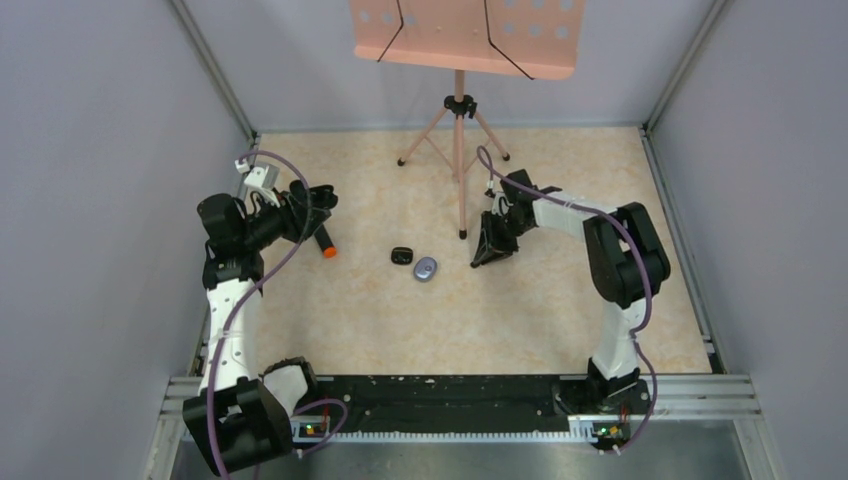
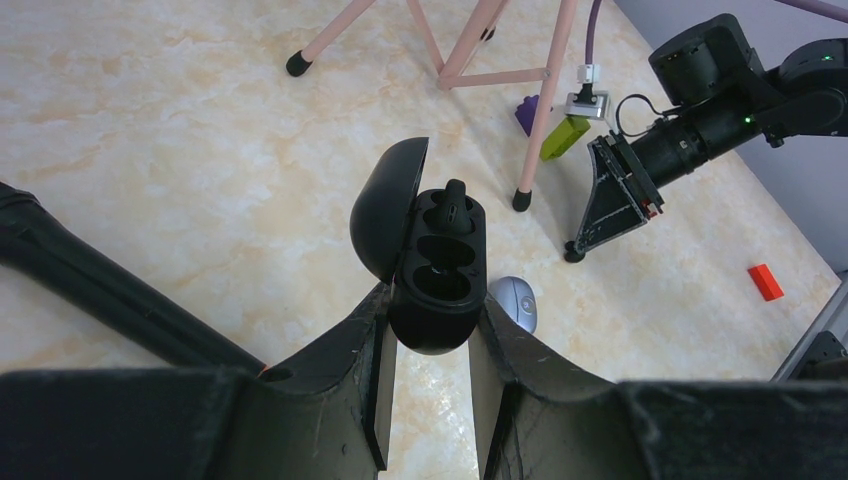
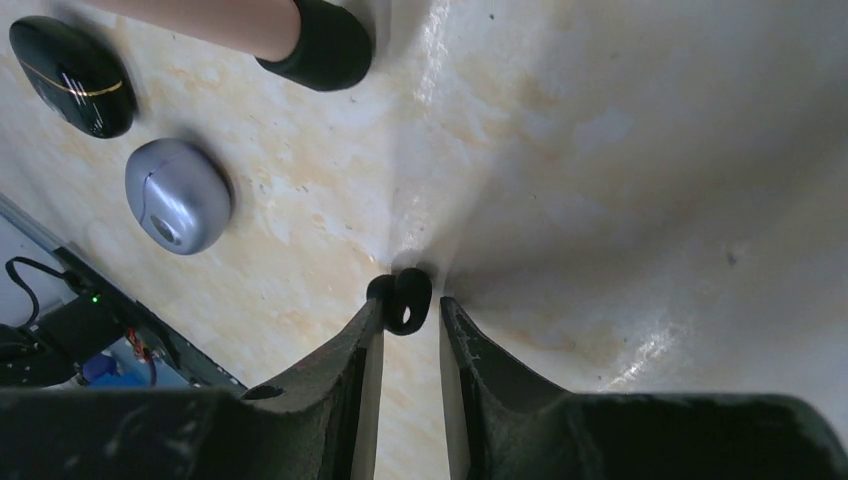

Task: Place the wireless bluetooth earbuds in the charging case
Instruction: Pick up the left earbud from the center of the board.

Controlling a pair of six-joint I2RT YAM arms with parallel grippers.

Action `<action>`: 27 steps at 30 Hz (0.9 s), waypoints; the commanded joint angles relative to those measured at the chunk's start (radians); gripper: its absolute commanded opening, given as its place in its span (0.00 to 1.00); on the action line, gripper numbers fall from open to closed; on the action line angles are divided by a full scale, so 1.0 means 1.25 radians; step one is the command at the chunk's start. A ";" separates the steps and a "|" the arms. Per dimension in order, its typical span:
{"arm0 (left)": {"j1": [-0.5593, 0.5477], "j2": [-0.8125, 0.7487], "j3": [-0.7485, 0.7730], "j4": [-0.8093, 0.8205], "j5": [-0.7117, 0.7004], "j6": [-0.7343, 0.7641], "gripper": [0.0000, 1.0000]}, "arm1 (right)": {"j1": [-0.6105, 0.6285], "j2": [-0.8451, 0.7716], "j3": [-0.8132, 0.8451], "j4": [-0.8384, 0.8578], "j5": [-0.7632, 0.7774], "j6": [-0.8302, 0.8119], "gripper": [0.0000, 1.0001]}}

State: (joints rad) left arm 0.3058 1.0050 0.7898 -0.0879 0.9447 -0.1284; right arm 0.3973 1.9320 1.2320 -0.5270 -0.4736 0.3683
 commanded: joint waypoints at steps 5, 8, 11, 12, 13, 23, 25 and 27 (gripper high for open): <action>-0.002 -0.010 0.027 0.019 -0.003 0.006 0.00 | 0.012 0.045 0.033 0.027 0.007 0.010 0.15; -0.002 -0.011 0.026 0.019 -0.001 0.008 0.00 | 0.013 0.027 0.049 0.012 0.007 -0.005 0.08; -0.002 -0.013 0.023 0.033 0.023 0.008 0.00 | 0.013 -0.026 0.066 -0.012 -0.003 -0.040 0.04; -0.003 -0.013 0.020 0.043 0.032 0.005 0.00 | 0.013 -0.046 0.069 -0.019 -0.007 -0.056 0.03; -0.004 -0.011 0.014 0.055 0.043 0.001 0.00 | 0.012 -0.067 0.073 -0.026 -0.014 -0.076 0.02; -0.194 0.019 -0.020 0.032 0.178 0.213 0.00 | 0.076 -0.277 0.176 -0.203 -0.151 -0.605 0.02; -0.253 0.035 -0.020 0.026 0.184 0.248 0.00 | 0.092 -0.301 0.226 -0.258 -0.197 -0.722 0.03; -0.311 0.053 -0.018 0.047 0.184 0.253 0.00 | 0.112 -0.310 0.298 -0.317 -0.221 -0.809 0.03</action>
State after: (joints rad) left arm 0.0196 1.0416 0.7719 -0.0559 1.1149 0.0723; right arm 0.4950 1.6085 1.4559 -0.7620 -0.6224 -0.3008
